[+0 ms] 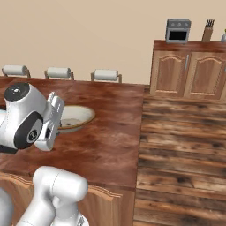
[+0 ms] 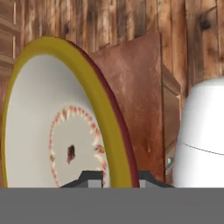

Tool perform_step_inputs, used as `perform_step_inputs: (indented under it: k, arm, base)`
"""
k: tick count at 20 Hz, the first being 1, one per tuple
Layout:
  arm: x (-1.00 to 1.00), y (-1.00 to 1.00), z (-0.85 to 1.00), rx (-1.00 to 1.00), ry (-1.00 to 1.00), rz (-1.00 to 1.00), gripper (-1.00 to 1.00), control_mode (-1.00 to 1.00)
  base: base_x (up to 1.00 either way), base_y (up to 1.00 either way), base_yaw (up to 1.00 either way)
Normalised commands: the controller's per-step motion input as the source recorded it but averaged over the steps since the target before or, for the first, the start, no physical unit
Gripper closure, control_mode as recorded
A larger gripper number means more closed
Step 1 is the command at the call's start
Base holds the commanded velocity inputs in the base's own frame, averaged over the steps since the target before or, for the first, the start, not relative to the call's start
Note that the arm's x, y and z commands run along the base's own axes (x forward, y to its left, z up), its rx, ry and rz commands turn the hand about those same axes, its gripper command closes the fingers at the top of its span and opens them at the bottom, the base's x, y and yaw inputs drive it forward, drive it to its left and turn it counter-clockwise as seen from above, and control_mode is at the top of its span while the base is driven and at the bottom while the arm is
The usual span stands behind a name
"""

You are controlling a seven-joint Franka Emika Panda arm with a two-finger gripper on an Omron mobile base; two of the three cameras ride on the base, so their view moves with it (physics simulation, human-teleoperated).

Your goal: Clear the mugs and bowl far away from the sink.

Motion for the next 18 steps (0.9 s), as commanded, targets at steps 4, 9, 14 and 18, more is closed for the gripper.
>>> perform_step_inputs:
  k: [4, 9, 14, 18]
  arm:
    - [-0.54, 0.00, 0.62, 0.05, 0.00, 0.00, 1.00, -1.00]
    - [-0.53, 0.00, 0.30, 0.00, -0.12, 0.00, 1.00, -1.00]
    - [-0.43, 0.00, 0.12, 0.00, -0.16, 0.00, 1.00, -1.00]
    - [0.00, 0.00, 0.00, 0.00, 0.00, 0.00, 1.00, 1.00]
  base:
    - [0.00, 0.00, 0.00]
    - [0.00, 0.00, 0.00]
    - [0.00, 0.00, 0.00]
    - [-0.01, -0.49, -0.40]
